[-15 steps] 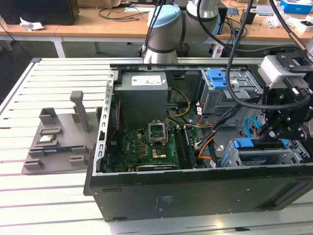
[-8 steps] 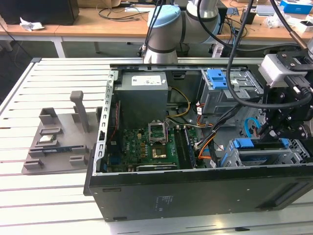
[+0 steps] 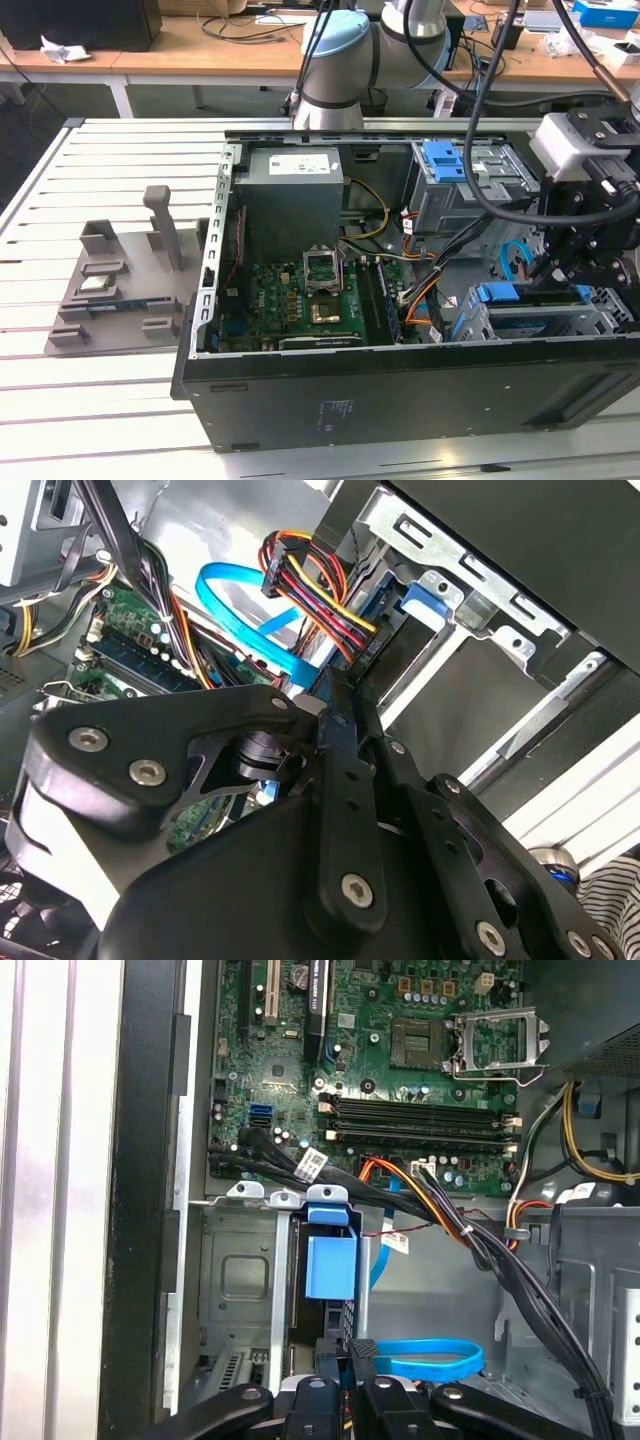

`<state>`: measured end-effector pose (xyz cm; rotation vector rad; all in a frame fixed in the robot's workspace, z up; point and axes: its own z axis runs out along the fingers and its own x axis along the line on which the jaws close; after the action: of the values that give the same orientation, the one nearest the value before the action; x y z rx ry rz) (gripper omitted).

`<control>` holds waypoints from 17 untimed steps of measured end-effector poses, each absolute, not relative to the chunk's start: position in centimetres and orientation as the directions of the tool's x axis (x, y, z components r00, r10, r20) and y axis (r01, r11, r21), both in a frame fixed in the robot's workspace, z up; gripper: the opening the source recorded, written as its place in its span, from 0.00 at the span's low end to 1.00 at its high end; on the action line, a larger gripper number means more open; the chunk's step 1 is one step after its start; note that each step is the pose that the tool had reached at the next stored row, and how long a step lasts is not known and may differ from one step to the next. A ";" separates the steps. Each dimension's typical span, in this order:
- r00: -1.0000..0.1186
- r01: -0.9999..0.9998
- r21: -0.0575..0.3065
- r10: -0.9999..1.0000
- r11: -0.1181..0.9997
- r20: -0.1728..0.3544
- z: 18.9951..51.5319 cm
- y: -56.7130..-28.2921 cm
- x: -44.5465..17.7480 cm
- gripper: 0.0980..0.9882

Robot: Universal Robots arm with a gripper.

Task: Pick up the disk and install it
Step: 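Insert the second disk wire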

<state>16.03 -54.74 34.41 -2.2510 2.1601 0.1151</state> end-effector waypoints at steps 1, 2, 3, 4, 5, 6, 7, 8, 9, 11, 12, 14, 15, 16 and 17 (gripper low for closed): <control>0.040 -0.998 0.037 -0.997 -0.042 -0.067 34.4 -54.8 16.0 0.07; 0.040 -0.998 0.037 -0.997 -0.042 -0.067 34.4 -54.8 16.0 0.07; 0.040 -0.998 0.037 -0.997 -0.042 -0.067 34.4 -54.8 16.0 0.07; 0.040 -0.998 0.037 -0.997 -0.042 -0.066 34.3 -54.8 16.0 0.07; 0.040 -0.998 0.037 -0.997 -0.042 -0.066 34.3 -54.8 16.0 0.07; 0.040 -0.998 0.037 -0.997 -0.042 -0.066 34.3 -54.8 16.0 0.07; 0.040 -0.998 0.037 -0.997 -0.042 -0.066 34.3 -54.8 16.0 0.07; 0.040 -0.998 0.037 -0.997 -0.042 -0.067 34.3 -54.8 16.0 0.07; 0.040 -0.998 0.037 -0.997 -0.042 -0.067 34.3 -54.8 16.0 0.07; 0.040 -0.998 0.037 -0.997 -0.042 -0.067 34.3 -54.8 16.0 0.07; 0.040 -0.998 0.037 -0.997 -0.042 -0.067 34.4 -54.8 16.0 0.07; 0.040 -0.998 0.037 -0.997 -0.042 -0.067 34.5 -54.8 16.0 0.07; 0.040 -0.998 0.037 -0.997 -0.042 -0.067 34.5 -54.8 16.0 0.07; 0.040 -0.998 0.037 -0.997 -0.042 -0.067 34.4 -54.8 16.0 0.07; 0.040 -0.998 0.037 -0.997 -0.042 -0.067 34.4 -54.8 16.0 0.07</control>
<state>16.03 -54.79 34.43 -2.2511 2.1601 0.1154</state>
